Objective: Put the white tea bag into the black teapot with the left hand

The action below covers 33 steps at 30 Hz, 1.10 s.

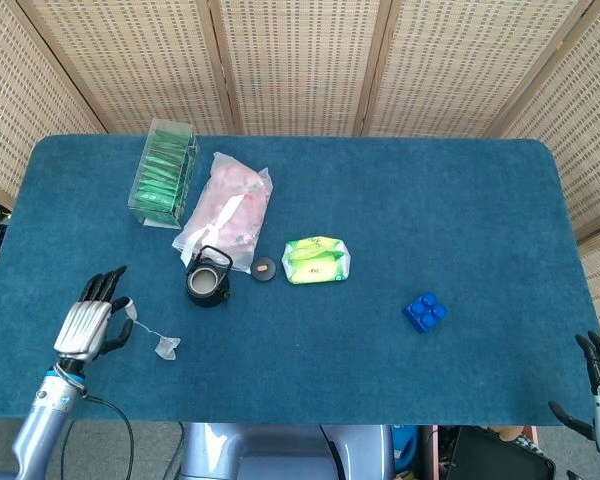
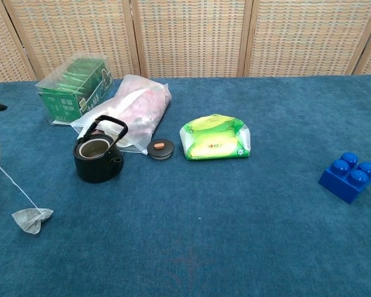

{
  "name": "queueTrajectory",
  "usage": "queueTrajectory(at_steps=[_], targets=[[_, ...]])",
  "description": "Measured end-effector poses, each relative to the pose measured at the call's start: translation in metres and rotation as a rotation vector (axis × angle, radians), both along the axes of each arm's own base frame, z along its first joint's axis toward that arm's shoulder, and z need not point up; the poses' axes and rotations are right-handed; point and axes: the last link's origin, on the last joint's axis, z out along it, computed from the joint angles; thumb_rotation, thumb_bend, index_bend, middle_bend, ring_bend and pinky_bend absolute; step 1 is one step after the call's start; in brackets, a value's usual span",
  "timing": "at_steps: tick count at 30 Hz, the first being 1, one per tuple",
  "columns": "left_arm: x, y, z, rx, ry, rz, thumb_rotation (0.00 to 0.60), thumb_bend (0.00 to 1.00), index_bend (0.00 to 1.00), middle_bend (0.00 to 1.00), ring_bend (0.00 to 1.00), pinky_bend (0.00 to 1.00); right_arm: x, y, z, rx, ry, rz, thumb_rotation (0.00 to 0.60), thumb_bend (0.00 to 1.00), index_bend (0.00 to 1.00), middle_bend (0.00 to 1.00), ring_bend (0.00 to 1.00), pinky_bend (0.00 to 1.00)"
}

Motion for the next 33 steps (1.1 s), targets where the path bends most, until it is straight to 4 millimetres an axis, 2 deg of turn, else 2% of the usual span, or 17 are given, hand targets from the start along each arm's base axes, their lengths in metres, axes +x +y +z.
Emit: queueTrajectory(at_steps=[4, 12, 26, 33], targets=[[0.018, 0.009, 0.012, 0.036, -0.026, -0.062, 0.6, 0.52, 0.6, 0.0, 0.0, 0.0, -0.001, 0.001, -0.001, -0.001, -0.005, -0.002, 0.6, 0.0, 0.11, 0.14, 0.0, 0.06], [0.052, 0.022, 0.017, 0.047, -0.041, -0.177, 0.6, 0.52, 0.6, 0.0, 0.0, 0.0, -0.004, 0.002, -0.001, -0.003, -0.012, -0.004, 0.6, 0.0, 0.11, 0.14, 0.0, 0.06], [0.094, 0.045, 0.022, 0.096, -0.088, -0.28, 0.6, 0.52, 0.6, 0.0, 0.0, 0.0, -0.008, 0.001, -0.003, 0.002, -0.021, -0.016, 0.6, 0.0, 0.11, 0.14, 0.0, 0.06], [0.118, 0.068, 0.028, 0.137, -0.099, -0.315, 0.6, 0.52, 0.59, 0.0, 0.0, 0.0, -0.01, 0.0, -0.004, 0.004, -0.026, -0.025, 0.6, 0.0, 0.11, 0.14, 0.0, 0.06]])
